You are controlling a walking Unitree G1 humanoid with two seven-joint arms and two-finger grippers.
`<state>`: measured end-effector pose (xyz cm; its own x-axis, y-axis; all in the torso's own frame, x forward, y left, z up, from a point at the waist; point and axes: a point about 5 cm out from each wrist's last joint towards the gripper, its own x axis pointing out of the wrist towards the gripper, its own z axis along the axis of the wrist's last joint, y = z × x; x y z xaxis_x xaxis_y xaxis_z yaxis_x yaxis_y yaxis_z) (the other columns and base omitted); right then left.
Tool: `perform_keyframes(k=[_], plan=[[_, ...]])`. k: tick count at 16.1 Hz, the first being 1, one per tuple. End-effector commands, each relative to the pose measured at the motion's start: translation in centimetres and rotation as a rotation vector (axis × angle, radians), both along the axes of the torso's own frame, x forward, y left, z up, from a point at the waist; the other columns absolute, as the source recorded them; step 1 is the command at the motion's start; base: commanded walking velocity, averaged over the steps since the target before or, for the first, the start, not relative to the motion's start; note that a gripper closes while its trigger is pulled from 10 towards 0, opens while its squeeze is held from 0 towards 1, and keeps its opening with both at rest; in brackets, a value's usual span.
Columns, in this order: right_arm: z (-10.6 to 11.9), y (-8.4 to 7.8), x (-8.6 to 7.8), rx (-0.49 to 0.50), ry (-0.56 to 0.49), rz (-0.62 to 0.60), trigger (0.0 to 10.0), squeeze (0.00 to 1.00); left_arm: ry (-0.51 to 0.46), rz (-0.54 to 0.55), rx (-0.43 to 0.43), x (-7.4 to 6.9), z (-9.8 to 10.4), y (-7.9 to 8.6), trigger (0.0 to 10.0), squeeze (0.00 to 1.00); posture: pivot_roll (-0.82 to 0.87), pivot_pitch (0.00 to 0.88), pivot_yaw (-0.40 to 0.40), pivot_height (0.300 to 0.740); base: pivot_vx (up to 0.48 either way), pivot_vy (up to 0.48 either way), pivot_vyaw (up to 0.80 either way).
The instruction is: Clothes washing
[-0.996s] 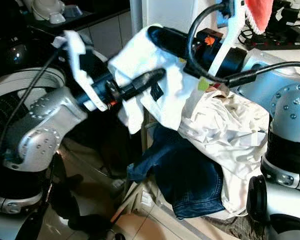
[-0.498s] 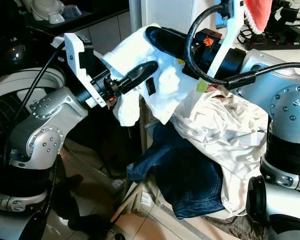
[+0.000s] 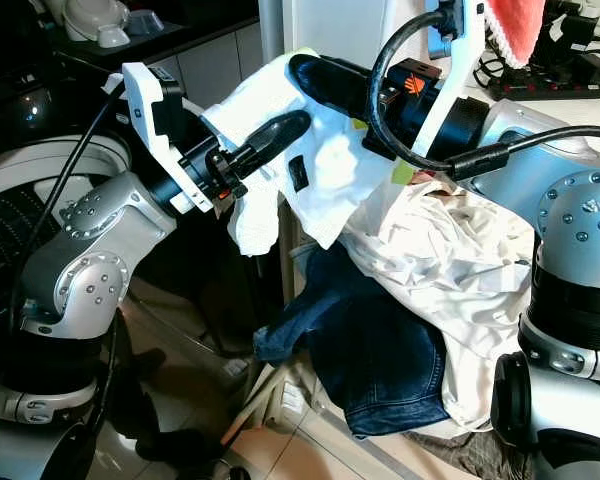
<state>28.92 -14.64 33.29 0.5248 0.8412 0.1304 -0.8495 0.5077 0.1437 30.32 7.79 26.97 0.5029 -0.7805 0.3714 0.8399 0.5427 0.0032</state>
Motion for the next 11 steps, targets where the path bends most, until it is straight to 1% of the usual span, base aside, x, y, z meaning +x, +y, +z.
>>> perform_keyframes(k=[1,7,8,9,10,11], plan=[[0.1,0.5,-0.5,-0.006,-0.022,0.03,0.0,0.0,-0.003,0.011,0.004,0.1,0.0,0.3,0.0,0.0,-0.02,0.0,0.072,0.74,0.0,0.0,0.0],[0.1,0.5,-0.6,-0.006,-0.028,0.033,0.0,0.0,0.005,0.029,0.005,0.4,0.0,0.7,0.0,0.0,-0.02,0.0,0.075,0.74,0.0,0.0,0.0],[0.1,0.5,-0.7,-0.005,-0.033,0.044,0.0,0.38,0.004,0.04,0.007,0.5,0.0,0.8,0.0,0.0,-0.02,0.0,0.075,0.74,0.0,0.0,0.0],[0.2,0.5,-0.7,-0.004,-0.039,0.048,4.8,1.0,0.004,0.071,0.002,0.8,0.0,1.1,0.0,0.0,-0.02,0.0,0.075,0.74,0.0,0.0,0.0],[0.2,0.4,-0.7,-0.001,-0.039,0.044,10.0,1.0,0.0,0.115,0.002,1.2,0.1,1.5,0.0,0.0,-0.02,0.0,0.076,0.74,0.0,0.0,0.0],[0.3,0.4,-0.7,0.012,-0.035,0.044,10.0,1.0,-0.012,0.167,0.008,1.6,0.2,2.0,0.0,0.0,-0.02,0.0,0.077,0.74,0.0,0.0,0.0]])
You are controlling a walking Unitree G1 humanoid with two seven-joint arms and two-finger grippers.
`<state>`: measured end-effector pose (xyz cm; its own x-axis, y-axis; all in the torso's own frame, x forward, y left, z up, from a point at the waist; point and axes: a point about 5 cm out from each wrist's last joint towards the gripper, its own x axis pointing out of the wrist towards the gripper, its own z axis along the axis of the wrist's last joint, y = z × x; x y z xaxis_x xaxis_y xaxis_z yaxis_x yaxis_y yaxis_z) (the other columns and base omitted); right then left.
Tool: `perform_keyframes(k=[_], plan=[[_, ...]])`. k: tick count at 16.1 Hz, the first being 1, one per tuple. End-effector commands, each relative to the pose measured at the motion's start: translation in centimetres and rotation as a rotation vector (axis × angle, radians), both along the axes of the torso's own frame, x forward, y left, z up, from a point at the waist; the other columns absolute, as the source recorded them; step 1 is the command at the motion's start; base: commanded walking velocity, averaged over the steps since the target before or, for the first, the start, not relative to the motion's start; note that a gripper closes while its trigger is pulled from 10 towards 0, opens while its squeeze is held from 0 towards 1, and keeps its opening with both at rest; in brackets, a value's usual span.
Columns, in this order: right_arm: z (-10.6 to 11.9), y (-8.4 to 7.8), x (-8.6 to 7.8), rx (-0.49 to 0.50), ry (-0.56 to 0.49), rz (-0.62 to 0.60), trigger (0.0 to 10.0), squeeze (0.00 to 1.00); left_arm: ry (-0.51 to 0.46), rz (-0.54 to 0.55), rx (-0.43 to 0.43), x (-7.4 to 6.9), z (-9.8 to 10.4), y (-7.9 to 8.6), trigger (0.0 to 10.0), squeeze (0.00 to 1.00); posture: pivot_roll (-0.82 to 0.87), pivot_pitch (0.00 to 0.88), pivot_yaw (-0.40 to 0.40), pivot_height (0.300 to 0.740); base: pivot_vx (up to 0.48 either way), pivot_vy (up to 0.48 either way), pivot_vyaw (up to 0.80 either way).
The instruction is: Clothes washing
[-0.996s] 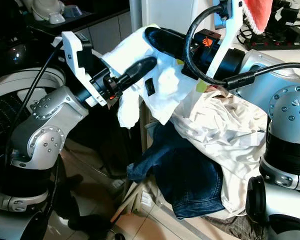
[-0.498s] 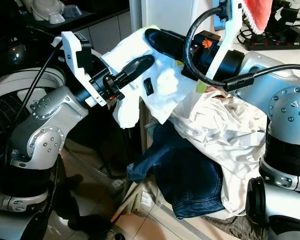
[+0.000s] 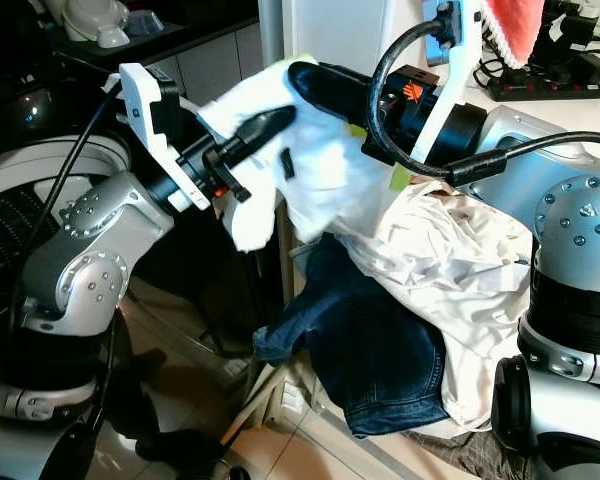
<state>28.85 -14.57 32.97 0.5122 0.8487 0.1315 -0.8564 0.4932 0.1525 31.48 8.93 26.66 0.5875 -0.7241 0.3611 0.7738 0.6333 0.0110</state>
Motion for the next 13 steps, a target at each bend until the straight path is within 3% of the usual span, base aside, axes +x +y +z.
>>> perform_keyframes(k=[1,3,4,5,6,9,12,13], plan=[[0.7,0.3,-0.6,0.018,-0.049,0.033,10.0,1.0,-0.055,0.153,0.029,1.1,1.0,2.0,0.0,0.0,-0.02,0.0,0.079,0.74,0.0,0.0,0.0],[0.8,0.3,-0.7,0.013,-0.067,0.026,10.0,1.0,-0.138,0.352,0.068,2.4,2.8,4.7,0.0,0.0,-0.02,0.0,0.079,0.74,0.0,0.0,0.0],[0.8,0.4,-0.6,-0.023,-0.106,-0.004,10.0,1.0,-0.232,0.632,0.05,3.4,5.5,8.7,0.0,0.0,-0.02,0.0,0.079,0.74,0.0,0.0,0.0],[0.7,0.4,-0.6,-0.027,-0.11,-0.002,10.0,0.61,-0.254,0.704,0.061,3.5,6.1,9.7,0.0,0.0,-0.02,0.0,0.079,0.74,0.0,0.0,0.0],[0.6,0.8,-0.8,-0.032,-0.112,0.017,10.0,0.0,-0.3,0.846,0.135,3.8,6.8,11.5,0.0,0.0,-0.01,0.0,0.076,0.74,0.0,0.0,0.0],[-1.2,3.5,-1.2,-0.076,-0.069,0.086,10.0,0.0,-0.328,1.157,0.39,4.5,5.6,15.7,0.0,0.0,-0.01,0.0,0.081,0.74,0.0,0.0,0.0],[-3.3,5.5,-1.3,-0.156,-0.026,0.103,10.0,0.0,-0.185,1.25,0.487,5.4,2.6,17.1,0.0,0.0,-0.01,0.0,0.083,0.74,0.0,0.0,0.0],[-4.2,6.3,-1.2,-0.183,0.002,0.1,10.0,0.0,-0.137,1.356,0.559,5.3,1.2,18.3,1.1,0.0,-0.02,0.0,0.083,0.74,0.0,0.0,0.0]])
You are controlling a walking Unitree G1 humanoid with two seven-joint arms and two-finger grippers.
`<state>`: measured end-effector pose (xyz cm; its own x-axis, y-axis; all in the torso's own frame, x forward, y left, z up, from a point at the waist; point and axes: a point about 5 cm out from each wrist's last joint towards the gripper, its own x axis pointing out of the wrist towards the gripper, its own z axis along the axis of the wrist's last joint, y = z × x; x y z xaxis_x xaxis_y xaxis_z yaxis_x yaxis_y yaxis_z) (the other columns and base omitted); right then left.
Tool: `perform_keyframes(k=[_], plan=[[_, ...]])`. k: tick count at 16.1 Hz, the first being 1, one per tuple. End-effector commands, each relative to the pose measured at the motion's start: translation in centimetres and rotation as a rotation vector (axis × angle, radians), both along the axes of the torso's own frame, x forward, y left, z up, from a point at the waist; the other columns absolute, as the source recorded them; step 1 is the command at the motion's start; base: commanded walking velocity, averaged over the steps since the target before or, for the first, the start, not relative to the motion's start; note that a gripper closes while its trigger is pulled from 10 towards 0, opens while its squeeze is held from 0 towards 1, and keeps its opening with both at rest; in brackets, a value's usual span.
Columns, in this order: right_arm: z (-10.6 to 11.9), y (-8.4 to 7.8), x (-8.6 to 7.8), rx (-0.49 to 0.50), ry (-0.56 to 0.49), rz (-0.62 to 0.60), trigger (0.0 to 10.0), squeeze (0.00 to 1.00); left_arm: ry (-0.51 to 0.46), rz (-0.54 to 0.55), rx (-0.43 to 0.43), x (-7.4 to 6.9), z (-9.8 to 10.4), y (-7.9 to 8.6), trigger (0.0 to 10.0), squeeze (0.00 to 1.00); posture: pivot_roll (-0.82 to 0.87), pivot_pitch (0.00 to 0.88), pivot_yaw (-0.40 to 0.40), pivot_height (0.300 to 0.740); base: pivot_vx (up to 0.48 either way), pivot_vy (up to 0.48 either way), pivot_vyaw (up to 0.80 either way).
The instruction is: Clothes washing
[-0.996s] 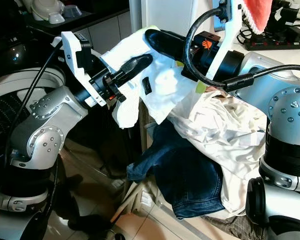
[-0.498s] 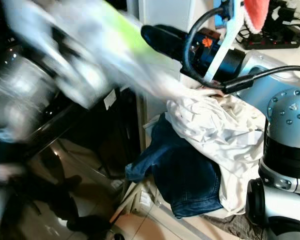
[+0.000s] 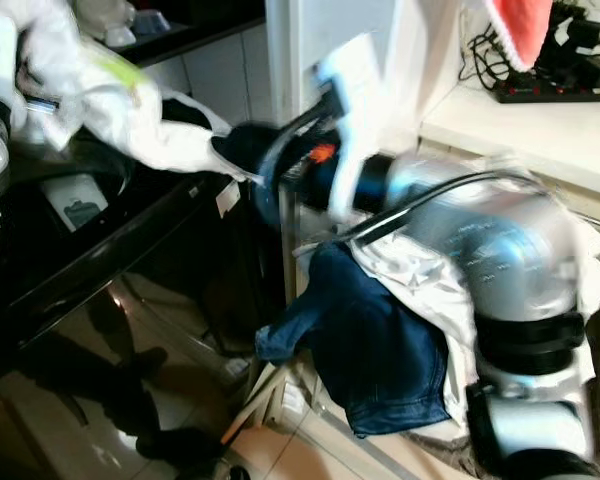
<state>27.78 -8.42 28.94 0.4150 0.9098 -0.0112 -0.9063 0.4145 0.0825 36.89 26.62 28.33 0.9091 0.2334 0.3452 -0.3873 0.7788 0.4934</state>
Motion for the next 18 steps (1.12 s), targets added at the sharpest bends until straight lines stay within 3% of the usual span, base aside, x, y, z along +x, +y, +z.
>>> perform_keyframes(k=[1,2,3,6,10,11,12,13,14,18], plan=[[-0.8,0.5,-0.1,-0.051,0.008,-0.014,10.0,0.0,0.017,0.163,0.053,-0.5,-1.0,2.1,0.0,0.0,-0.02,0.0,0.085,0.74,0.0,0.0,0.0],[-0.8,0.5,-0.1,-0.051,0.008,-0.014,10.0,0.0,0.017,0.163,0.053,-0.5,-1.0,2.1,0.0,0.0,-0.02,0.0,0.085,0.74,0.0,0.0,0.0],[-1.2,0.6,-0.2,-0.078,0.011,-0.02,10.0,0.0,-0.043,0.322,0.146,-1.6,-0.4,4.8,0.0,0.0,-0.02,0.0,0.087,0.74,0.0,0.0,0.0],[-1.4,0.5,-0.2,-0.082,0.01,-0.028,10.0,0.0,-0.069,0.397,0.176,-2.6,0.1,7.0,0.0,0.0,-0.02,0.0,0.087,0.74,0.0,0.0,0.0],[-1.9,0.9,-0.2,-0.102,0.019,-0.012,10.0,0.0,0.071,0.26,-0.039,-1.3,-3.5,5.3,0.0,0.0,0.0,0.0,0.072,0.74,0.0,0.0,0.0],[-2.2,0.9,-0.3,-0.124,0.027,-0.006,10.0,0.0,0.173,0.159,-0.184,-0.5,-5.6,3.8,10.0,0.0,-0.01,0.0,0.076,0.74,0.0,0.0,0.0],[-2.4,0.9,-0.4,-0.133,0.031,-0.002,10.0,0.0,0.226,0.114,-0.25,-0.2,-6.5,3.0,10.0,0.59,-0.01,0.0,0.076,0.74,0.0,0.0,0.0],[-2.6,0.9,-0.6,-0.143,0.039,0.008,10.0,0.0,0.309,0.05,-0.361,0.0,-7.8,2.0,10.0,1.0,-0.01,0.0,0.079,0.74,0.0,0.0,0.0],[-2.7,0.9,-0.8,-0.15,0.044,0.018,10.0,0.0,0.364,0.009,-0.439,0.0,-8.7,1.2,10.0,1.0,-0.01,0.0,0.083,0.74,0.0,0.0,0.0],[-2.9,0.9,-0.9,-0.158,0.052,0.023,10.0,0.0,0.417,-0.018,-0.488,-0.1,-9.1,0.7,10.0,1.0,-0.01,0.0,0.081,0.74,0.0,0.0,0.0]])
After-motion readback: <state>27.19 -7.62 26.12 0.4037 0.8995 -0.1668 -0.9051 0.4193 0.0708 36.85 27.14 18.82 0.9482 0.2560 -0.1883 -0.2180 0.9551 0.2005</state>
